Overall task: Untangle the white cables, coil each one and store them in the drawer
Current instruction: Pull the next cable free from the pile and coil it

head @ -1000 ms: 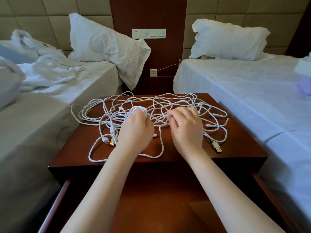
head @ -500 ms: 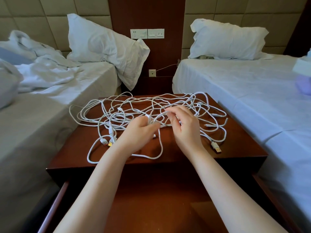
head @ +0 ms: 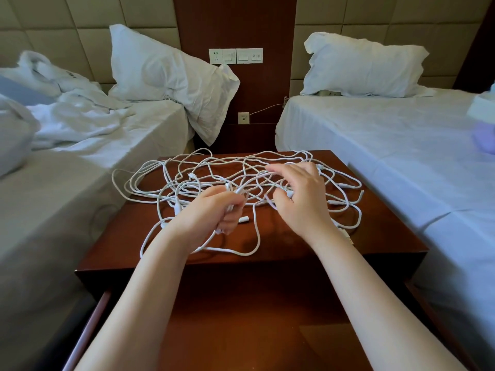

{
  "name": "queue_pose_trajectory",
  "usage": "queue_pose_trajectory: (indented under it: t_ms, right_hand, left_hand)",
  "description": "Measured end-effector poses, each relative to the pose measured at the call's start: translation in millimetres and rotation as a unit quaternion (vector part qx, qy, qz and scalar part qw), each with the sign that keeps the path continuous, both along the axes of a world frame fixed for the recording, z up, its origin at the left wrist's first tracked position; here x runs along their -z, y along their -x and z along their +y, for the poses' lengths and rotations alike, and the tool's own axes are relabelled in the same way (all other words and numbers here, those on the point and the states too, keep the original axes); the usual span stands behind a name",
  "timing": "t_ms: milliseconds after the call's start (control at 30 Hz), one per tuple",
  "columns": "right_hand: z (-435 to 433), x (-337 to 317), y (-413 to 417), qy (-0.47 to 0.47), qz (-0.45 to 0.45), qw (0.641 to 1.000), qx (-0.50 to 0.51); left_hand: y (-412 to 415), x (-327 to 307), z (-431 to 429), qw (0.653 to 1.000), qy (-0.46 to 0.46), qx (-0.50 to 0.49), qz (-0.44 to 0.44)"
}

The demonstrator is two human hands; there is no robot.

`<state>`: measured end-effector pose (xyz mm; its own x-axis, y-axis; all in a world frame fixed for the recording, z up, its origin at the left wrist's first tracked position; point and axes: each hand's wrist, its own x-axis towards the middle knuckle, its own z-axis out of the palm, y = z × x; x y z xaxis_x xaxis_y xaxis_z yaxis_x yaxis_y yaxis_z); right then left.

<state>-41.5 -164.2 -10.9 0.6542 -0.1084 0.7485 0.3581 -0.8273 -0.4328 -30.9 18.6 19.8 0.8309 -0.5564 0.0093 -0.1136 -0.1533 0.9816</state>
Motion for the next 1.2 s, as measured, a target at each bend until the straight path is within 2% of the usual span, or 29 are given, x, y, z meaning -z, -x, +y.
queue_pose_trajectory:
  t_ms: [67,200,433,567,733,933,1200]
  right_hand:
    - [-0.8,-11.8,5.3,0.027,0.007,0.998,-0.051]
    - [3.9,-18.4,8.0,0.133,0.025,0.987,-0.084]
    - [6.2,-13.1,8.6,0.026,0.152,0.964,-0.215]
    - [7.9,-16.1,10.0,-0.030,0.173,0.950,-0.258]
    - [9.7,-19.3,12.0,-0.043,0.199,0.944,-0.260]
    - [11.2,-14.7,11.2,0.007,0.157,0.963,-0.220]
    - [17.4,-6.4,12.0,-0.017,0.142,0.968,-0.205]
  left_hand:
    - [-0.5,1.6,0.4,1.000,0.000,0.009,0.016]
    - [4.1,-0.4,-3.2,0.998,0.014,0.048,0.036]
    - [4.6,-2.8,1.8,0.993,0.043,0.097,0.051]
    - [7.4,-2.6,-1.5,0.985,0.084,0.133,0.068]
    - [8.6,-2.8,-3.2,0.979,0.109,0.142,0.095]
    - [10.3,-7.3,-5.4,0.989,0.069,0.078,0.102]
    - [7.1,-7.2,-14.7,0.990,0.065,-0.061,0.105]
